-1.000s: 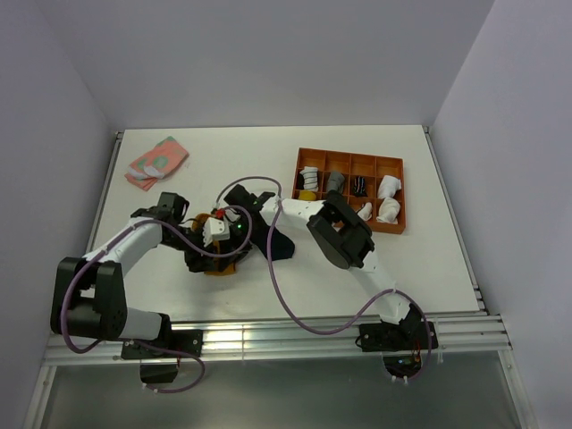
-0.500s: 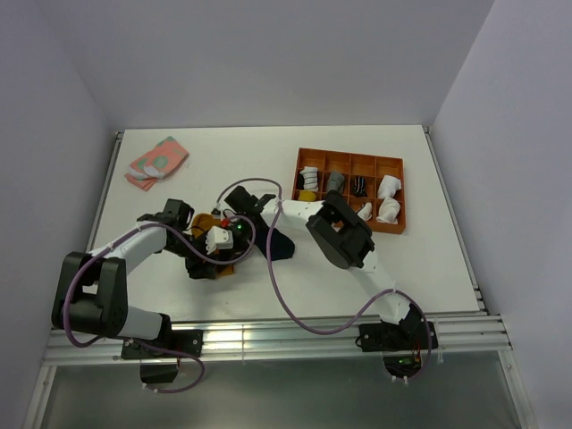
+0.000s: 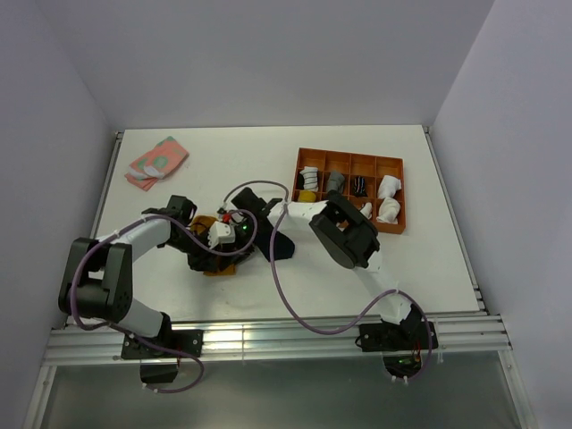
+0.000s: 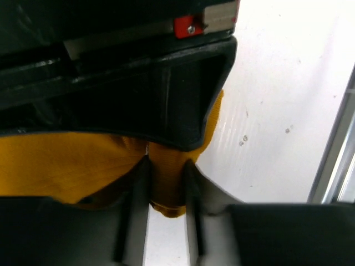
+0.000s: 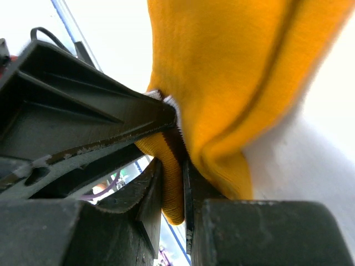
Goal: Roll the socks
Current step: Roll the sock at the center of the board.
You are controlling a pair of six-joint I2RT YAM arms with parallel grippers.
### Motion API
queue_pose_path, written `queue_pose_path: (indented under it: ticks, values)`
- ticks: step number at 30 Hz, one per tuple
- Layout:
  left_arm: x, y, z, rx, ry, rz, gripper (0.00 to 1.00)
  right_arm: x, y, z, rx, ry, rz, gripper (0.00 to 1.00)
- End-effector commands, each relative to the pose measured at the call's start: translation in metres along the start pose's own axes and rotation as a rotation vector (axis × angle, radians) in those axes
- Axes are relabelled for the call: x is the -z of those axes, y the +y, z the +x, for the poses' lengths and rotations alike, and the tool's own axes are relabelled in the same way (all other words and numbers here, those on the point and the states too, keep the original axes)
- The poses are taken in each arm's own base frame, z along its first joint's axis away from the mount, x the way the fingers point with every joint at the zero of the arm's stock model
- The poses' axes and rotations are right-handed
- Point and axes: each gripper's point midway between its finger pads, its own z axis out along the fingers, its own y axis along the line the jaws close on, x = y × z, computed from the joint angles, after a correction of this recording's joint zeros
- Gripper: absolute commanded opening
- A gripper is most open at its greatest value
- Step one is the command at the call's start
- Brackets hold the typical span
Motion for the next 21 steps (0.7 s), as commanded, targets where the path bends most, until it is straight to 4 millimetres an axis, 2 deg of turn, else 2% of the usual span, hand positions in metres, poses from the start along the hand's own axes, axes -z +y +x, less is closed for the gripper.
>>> queue_pose_path:
  ticks: [1,2,3,5,7,11,13,14,16,18,19,21]
  values:
    - [-0.004,-0.015,0.014,0.071,0.058,0.082,0.27,0.011,0.012,-0.006,0.016,-0.057,0.012,0.14]
    - [-0.004,-0.015,0.014,0.081,0.064,0.083,0.23,0.015,0.014,-0.006,0.023,-0.069,0.014,0.20]
    - [-0.005,-0.013,0.014,0.087,0.070,0.091,0.14,0.016,0.015,-0.008,0.027,-0.085,0.021,0.23]
    - [-0.004,-0.016,0.017,0.096,0.089,0.116,0.08,0.023,0.015,-0.013,0.048,-0.137,0.043,0.32]
    - [-0.005,-0.019,0.021,0.108,0.110,0.140,0.01,0.028,0.019,-0.019,0.073,-0.188,0.043,0.37]
    - [-0.006,-0.020,0.026,0.126,0.131,0.159,0.00,0.050,0.017,-0.023,0.087,-0.307,0.088,0.42]
    - [-0.005,-0.020,0.025,0.127,0.134,0.180,0.00,0.058,0.018,-0.027,0.095,-0.356,0.098,0.42]
    - [-0.003,-0.021,0.022,0.140,0.123,0.194,0.00,0.064,0.016,-0.020,0.087,-0.367,0.110,0.43]
    - [0.000,-0.020,0.021,0.148,0.117,0.216,0.00,0.072,0.016,-0.028,0.099,-0.438,0.123,0.43]
    - [0.005,-0.015,0.022,0.186,0.114,0.232,0.00,0.083,0.013,-0.026,0.098,-0.492,0.156,0.43]
    - [0.007,-0.013,0.024,0.187,0.117,0.236,0.00,0.089,0.019,-0.028,0.114,-0.526,0.152,0.43]
    - [0.011,-0.010,0.028,0.227,0.122,0.252,0.00,0.093,0.010,-0.022,0.118,-0.547,0.180,0.43]
